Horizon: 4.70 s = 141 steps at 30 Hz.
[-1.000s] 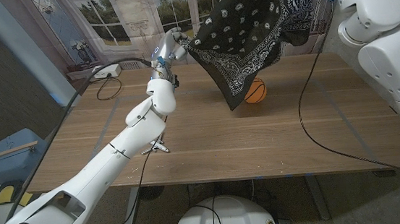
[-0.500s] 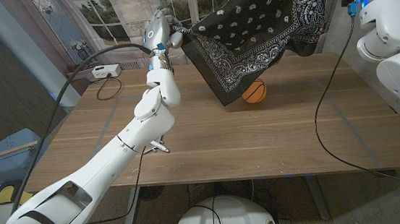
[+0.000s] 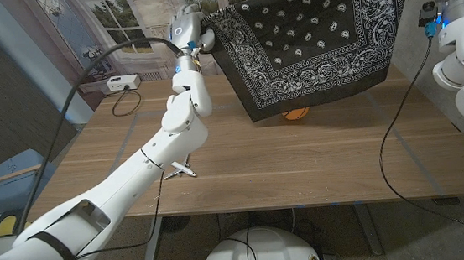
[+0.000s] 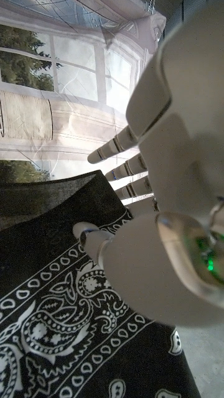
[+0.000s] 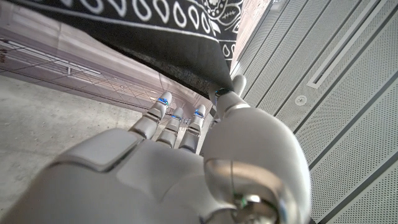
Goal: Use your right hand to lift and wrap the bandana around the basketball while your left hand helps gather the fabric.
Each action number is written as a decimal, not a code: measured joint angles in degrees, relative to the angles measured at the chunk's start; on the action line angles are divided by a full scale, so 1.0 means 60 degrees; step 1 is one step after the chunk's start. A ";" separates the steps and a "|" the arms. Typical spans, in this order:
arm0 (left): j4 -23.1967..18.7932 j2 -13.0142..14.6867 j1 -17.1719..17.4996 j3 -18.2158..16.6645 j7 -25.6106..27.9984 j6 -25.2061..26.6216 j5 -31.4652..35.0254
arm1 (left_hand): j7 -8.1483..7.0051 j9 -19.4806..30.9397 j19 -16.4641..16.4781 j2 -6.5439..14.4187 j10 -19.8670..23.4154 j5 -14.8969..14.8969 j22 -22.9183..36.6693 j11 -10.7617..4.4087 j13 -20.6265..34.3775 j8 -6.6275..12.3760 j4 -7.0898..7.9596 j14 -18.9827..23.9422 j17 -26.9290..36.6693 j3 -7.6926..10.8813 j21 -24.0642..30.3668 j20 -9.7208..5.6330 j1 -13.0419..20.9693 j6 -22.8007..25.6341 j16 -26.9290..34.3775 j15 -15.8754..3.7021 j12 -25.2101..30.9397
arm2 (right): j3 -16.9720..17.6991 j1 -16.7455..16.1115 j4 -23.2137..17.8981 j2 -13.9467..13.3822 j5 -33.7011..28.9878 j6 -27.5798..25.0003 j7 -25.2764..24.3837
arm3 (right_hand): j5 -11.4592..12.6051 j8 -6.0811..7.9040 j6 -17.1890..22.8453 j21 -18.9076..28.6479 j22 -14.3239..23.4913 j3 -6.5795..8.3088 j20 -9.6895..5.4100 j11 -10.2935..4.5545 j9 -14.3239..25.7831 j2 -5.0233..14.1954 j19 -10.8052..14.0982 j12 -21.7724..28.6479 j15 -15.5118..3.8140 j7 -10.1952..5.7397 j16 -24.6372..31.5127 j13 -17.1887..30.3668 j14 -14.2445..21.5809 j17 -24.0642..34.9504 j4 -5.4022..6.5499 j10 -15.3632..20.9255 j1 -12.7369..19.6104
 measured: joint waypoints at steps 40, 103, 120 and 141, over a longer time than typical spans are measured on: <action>0.3636 -0.1031 -0.2330 0.2432 -0.2355 0.1453 0.1951 | -0.1010 -0.0364 0.0362 -0.0715 0.0755 -0.0295 -0.0090 -0.0340 -0.0204 0.0436 -0.0157 0.0500 -0.0086 -0.0134 0.0239 -0.0247 -0.0138 0.1276 -0.0072 -0.0017 -0.0063 | -0.1206 0.0649 0.2104 -0.0238 0.0027 -0.0506 -0.0506 | -0.0037 -0.0009 -0.0034 0.0000 0.0000 0.0238 0.0155 0.0167 -0.0173 -0.0074 -0.0051 0.0000 0.0021 0.0202 -0.0037 0.0002 0.0023 0.0028 -0.0052 0.0172 0.0074; 0.5904 -0.1934 -0.3755 0.4723 -0.3850 0.2635 0.2737 | -0.1203 -0.1977 0.0120 -0.0738 -0.0576 -0.1146 -0.0130 -0.0180 -0.0337 -0.3573 0.0424 0.0121 -0.0035 -0.1504 0.0051 -0.0008 -0.1253 -0.3824 -0.0183 -0.0015 -0.0704 | -0.4151 0.3137 0.2523 -0.2234 -0.1007 -0.6110 -0.1106 | -0.1560 -0.5030 -0.5391 0.0040 0.0036 -0.1322 0.0490 0.1505 -0.1452 -0.0576 -0.0312 0.0079 0.0852 0.0625 -0.0172 -0.0046 -0.0565 0.0331 0.0952 -0.2475 -0.2132; 0.3171 -0.1119 -0.0893 0.0878 -0.1449 -0.0648 -0.0811 | -0.0712 -0.2022 -0.1938 -0.0093 -0.1429 -0.1146 0.0009 0.0953 -0.0282 -0.3563 0.1730 -0.0753 0.0117 -0.2280 -0.0817 0.0849 -0.4229 -0.5927 -0.0233 0.1234 -0.0703 | -0.5290 0.2226 0.2061 -0.3584 -0.3882 -0.3493 -0.0544 | -0.1449 -0.4921 -0.4449 0.0224 0.0010 -0.1715 0.0530 0.1255 -0.1422 -0.0891 0.0391 0.0345 0.0682 0.0145 0.0151 -0.0045 0.0619 0.0138 0.0873 -0.1361 -0.2591; 0.1531 0.0025 0.1339 -0.2758 -0.1802 -0.5491 -0.7696 | -0.0946 -0.2067 -0.3141 -0.1023 -0.2682 -0.1061 0.0116 0.1320 -0.0265 -0.3563 0.2407 -0.2119 0.0089 -0.3382 -0.1300 0.1041 -0.6310 -0.7390 -0.0268 0.1846 -0.0778 | -0.7367 0.2990 0.3364 -0.2473 -0.7313 -0.1843 0.0510 | -0.1280 -0.5107 -0.4579 -0.0175 0.0011 -0.2534 0.1603 0.0654 -0.1341 -0.1433 -0.0412 0.0080 0.0819 -0.0833 -0.0284 -0.0018 -0.0206 -0.0001 0.1268 -0.1832 -0.4010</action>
